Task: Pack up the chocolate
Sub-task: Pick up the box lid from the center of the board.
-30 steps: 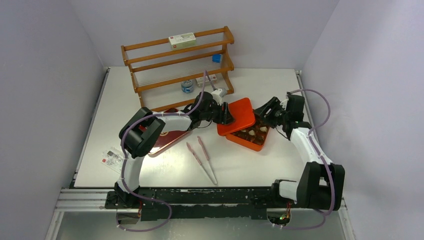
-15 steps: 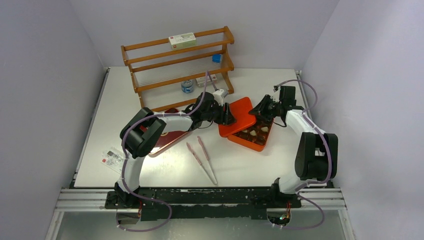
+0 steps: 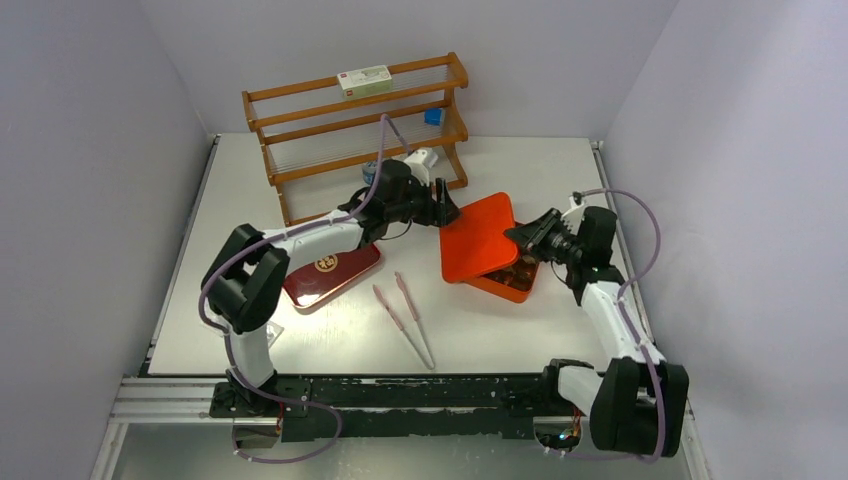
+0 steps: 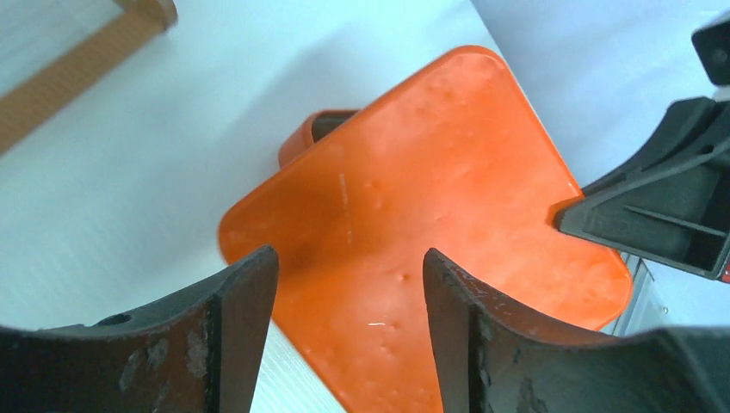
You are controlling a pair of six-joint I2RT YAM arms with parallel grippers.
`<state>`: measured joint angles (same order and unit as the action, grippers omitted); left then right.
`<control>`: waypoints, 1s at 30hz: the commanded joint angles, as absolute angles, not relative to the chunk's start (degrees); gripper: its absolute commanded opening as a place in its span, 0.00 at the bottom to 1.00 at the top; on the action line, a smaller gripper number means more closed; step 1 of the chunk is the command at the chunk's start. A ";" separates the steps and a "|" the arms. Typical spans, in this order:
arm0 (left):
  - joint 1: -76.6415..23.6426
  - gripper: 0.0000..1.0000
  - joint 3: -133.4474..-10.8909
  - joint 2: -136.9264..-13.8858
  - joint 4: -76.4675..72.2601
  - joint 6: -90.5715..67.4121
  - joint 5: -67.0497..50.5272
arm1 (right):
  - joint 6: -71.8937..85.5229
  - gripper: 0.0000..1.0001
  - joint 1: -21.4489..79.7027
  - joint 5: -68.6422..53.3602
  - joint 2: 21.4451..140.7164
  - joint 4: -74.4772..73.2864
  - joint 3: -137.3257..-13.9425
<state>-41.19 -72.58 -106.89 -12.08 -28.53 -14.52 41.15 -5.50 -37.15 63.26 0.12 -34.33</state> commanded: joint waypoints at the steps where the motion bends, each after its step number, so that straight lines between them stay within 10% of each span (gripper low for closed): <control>1: -40.69 0.69 -74.07 -105.91 -9.75 -28.58 -13.04 | 47.06 0.03 -8.60 -37.91 58.09 5.90 -31.60; 30: -40.87 0.75 -71.17 -114.84 -23.75 -34.49 -21.47 | 74.30 0.03 -15.03 -34.35 56.85 44.38 -11.99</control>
<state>-40.71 -71.18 -114.13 -19.14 -32.62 -18.48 70.52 -14.35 -35.16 55.37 36.73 -11.53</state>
